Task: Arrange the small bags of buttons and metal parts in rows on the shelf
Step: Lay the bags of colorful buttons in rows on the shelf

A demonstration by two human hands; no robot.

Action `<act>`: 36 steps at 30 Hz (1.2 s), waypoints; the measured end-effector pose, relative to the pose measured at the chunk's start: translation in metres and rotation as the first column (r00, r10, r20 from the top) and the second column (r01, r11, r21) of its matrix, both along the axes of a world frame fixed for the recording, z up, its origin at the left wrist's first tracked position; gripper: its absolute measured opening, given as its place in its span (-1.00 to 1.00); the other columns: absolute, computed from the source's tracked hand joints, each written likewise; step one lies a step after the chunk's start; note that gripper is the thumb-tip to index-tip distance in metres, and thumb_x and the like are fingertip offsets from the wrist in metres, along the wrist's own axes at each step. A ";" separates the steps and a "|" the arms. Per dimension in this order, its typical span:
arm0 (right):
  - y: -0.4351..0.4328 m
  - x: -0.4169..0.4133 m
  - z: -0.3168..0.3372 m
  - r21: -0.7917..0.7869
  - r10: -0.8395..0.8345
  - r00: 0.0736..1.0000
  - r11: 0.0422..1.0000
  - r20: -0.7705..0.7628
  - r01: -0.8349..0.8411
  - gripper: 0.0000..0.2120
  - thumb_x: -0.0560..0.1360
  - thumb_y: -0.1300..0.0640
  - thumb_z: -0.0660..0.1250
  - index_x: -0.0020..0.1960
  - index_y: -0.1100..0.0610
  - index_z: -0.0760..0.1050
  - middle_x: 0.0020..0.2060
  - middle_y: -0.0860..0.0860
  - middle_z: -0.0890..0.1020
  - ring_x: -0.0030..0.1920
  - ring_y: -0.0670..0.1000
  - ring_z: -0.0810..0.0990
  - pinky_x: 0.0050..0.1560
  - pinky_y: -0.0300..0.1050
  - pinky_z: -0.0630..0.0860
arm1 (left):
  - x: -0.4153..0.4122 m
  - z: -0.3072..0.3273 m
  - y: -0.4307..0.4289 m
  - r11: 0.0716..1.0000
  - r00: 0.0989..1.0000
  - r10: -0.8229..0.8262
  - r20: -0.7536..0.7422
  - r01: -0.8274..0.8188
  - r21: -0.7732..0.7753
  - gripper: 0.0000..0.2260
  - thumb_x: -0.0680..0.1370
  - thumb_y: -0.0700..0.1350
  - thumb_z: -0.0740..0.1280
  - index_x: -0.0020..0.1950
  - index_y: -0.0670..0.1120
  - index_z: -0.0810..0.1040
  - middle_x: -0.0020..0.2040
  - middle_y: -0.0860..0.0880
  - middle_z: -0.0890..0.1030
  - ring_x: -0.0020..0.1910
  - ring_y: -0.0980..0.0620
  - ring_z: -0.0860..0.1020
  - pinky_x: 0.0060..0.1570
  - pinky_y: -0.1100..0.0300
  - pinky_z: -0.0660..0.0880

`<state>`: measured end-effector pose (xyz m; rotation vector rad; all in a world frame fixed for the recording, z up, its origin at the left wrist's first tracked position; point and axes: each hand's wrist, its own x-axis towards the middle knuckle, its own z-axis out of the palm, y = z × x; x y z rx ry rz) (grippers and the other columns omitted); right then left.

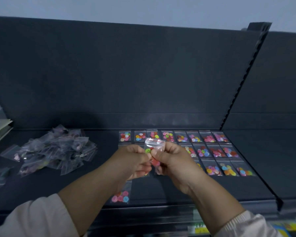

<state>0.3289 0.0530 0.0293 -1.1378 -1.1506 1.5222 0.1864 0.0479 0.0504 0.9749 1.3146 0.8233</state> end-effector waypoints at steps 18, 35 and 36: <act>0.002 0.014 -0.003 0.006 0.011 0.998 1.000 0.060 -0.011 -0.90 0.52 0.20 0.32 -0.17 0.16 0.55 -0.24 0.16 0.58 -0.22 0.12 0.49 -0.15 0.02 0.46 | -0.002 -0.003 0.007 0.991 0.982 -0.112 -0.149 0.121 0.054 -0.90 0.48 -0.09 0.42 -0.15 -0.08 0.55 -0.19 -0.03 0.65 -0.25 0.07 0.61 -0.18 0.18 0.54; -0.018 -0.004 -0.052 0.082 0.001 0.676 0.993 0.737 -0.091 -0.94 0.50 0.18 0.33 -0.04 0.06 0.51 -0.17 0.00 0.62 -0.20 -0.04 0.58 -0.14 -0.11 0.55 | -0.049 -0.056 -0.022 0.908 0.579 -0.135 -0.804 0.396 0.133 -0.92 0.53 -0.14 0.31 -0.07 0.03 0.58 -0.09 0.11 0.59 -0.15 0.19 0.54 -0.12 0.31 0.47; -0.020 -0.003 -0.054 0.168 -0.061 0.515 0.972 0.855 -0.164 -0.84 0.50 0.15 0.32 0.07 0.04 0.51 -0.06 -0.01 0.61 -0.08 -0.01 0.58 -0.04 -0.11 0.54 | -0.050 -0.058 -0.023 0.902 0.556 -0.120 -0.823 0.408 0.144 -0.91 0.52 -0.13 0.33 -0.03 0.03 0.58 -0.06 0.11 0.56 -0.10 0.18 0.53 -0.07 0.31 0.46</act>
